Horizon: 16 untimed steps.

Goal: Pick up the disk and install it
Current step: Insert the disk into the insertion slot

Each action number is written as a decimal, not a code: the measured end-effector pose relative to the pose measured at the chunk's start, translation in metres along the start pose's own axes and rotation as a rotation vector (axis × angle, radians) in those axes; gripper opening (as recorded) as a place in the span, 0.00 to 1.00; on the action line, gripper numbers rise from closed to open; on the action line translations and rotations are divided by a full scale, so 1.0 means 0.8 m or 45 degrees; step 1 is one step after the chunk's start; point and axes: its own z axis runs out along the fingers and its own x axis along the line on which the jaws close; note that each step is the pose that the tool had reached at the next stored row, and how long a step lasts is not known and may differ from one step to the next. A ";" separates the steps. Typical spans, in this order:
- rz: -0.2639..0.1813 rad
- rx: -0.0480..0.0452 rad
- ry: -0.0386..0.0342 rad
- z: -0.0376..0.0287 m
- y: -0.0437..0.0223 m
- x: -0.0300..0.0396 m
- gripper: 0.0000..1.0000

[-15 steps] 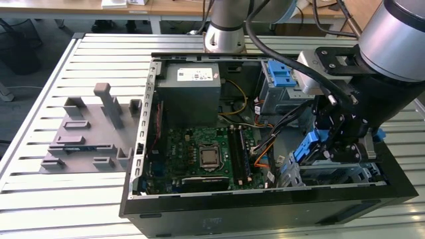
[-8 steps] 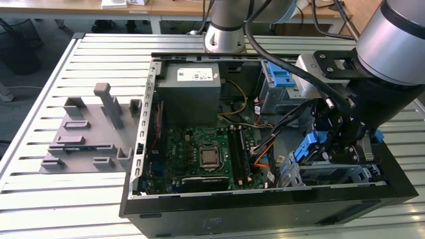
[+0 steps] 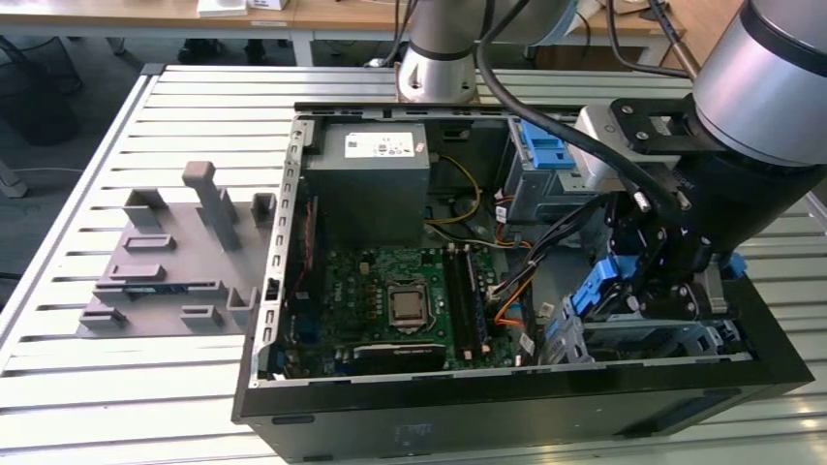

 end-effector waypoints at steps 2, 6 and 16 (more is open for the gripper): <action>0.000 0.000 -0.0001 0.0001 0.0000 0.0000 0.38; 0.000 0.000 0.0004 0.0006 0.0000 -0.0001 0.50; 0.000 0.000 0.0004 0.0027 0.0000 0.0001 0.24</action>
